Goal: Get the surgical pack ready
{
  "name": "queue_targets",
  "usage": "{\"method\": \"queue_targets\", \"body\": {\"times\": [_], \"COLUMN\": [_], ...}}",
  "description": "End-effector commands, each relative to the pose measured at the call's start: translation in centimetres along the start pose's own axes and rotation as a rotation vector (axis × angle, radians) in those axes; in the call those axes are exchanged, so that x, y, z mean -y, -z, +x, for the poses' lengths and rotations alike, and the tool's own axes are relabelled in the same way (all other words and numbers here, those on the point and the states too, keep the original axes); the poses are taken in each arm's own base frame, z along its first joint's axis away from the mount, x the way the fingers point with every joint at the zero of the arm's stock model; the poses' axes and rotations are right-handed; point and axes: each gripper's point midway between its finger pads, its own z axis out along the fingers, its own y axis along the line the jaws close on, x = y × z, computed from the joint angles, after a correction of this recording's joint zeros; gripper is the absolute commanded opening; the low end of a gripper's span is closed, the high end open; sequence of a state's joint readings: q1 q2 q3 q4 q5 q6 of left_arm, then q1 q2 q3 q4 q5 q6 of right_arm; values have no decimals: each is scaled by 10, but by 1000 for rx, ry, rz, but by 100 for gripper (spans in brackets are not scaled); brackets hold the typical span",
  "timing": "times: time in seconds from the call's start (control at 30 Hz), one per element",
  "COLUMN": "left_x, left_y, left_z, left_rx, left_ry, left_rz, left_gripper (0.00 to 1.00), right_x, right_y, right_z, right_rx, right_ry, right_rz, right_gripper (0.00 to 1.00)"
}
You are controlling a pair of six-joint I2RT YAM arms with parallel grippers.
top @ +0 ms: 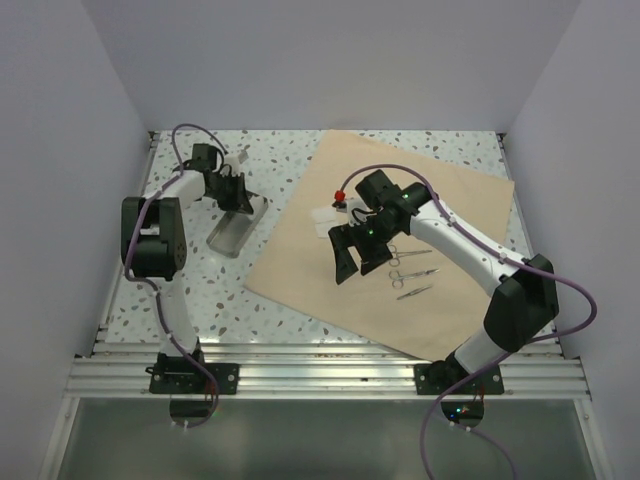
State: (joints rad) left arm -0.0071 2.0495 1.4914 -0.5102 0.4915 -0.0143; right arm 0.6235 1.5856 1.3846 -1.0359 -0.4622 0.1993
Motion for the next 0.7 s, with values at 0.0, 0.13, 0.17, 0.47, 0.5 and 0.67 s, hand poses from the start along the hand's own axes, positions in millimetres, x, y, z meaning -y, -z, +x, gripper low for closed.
{"method": "queue_targets", "body": {"times": [0.0, 0.13, 0.17, 0.47, 0.5, 0.67], "left_x": [15, 11, 8, -8, -9, -6], "left_y": [-9, -12, -11, 5, 7, 21], "left_z": [-7, 1, 3, 2, 3, 1], "left_rx": [8, -6, -10, 11, 11, 35], "left_ry": [31, 40, 44, 99, 100, 111], "left_rz": [125, 106, 86, -13, -20, -52], "left_gripper": [0, 0, 0, 27, 27, 49], "right_x": [-4, -4, -4, -6, -6, -5], "right_y": [1, -3, -3, -12, -13, -17], "right_z": [-5, -8, -9, -37, -40, -50], "right_rx": [5, 1, 4, 32, 35, 49], "right_ry": [19, 13, 11, 6, 1, -10], "right_rz": [-19, -23, -24, -25, -25, -19], "right_gripper": [83, 82, 83, 83, 83, 83]}}
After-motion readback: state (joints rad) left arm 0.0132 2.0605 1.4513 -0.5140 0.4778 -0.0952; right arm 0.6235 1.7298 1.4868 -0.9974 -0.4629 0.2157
